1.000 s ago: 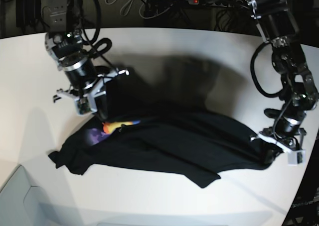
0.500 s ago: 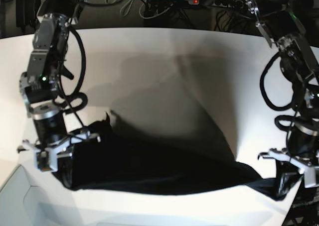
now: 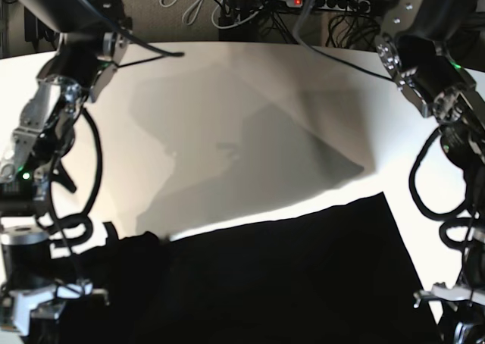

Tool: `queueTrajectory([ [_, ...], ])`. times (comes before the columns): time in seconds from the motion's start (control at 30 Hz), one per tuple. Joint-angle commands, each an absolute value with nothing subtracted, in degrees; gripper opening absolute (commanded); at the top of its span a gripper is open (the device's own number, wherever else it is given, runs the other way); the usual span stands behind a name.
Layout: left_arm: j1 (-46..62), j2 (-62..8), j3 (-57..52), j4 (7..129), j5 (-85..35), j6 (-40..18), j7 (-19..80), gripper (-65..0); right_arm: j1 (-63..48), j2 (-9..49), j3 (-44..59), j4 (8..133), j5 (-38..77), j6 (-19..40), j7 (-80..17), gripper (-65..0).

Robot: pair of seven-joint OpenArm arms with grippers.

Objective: Layout the t-shirt on the table in an organized manner, then fold the t-shirt properly
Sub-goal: 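Lift the shirt high with both grippers and shake it out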

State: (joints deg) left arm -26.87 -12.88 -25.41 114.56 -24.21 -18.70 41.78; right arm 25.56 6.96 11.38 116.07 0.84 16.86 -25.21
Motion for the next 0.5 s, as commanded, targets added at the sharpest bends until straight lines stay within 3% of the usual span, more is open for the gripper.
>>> queueTrajectory([
  [0.0,-28.26,-13.58,-25.63,115.56,-24.40,-18.51,40.22,-64.9,27.82,7.69,11.56,117.14,1.10,16.75,-23.16,-65.0],
  [0.47,-29.32,-13.67,-25.98,116.18,-27.47,-18.59,40.13,-64.9,30.55,8.75,13.23,117.23,1.19,16.66,-12.70,-65.0],
])
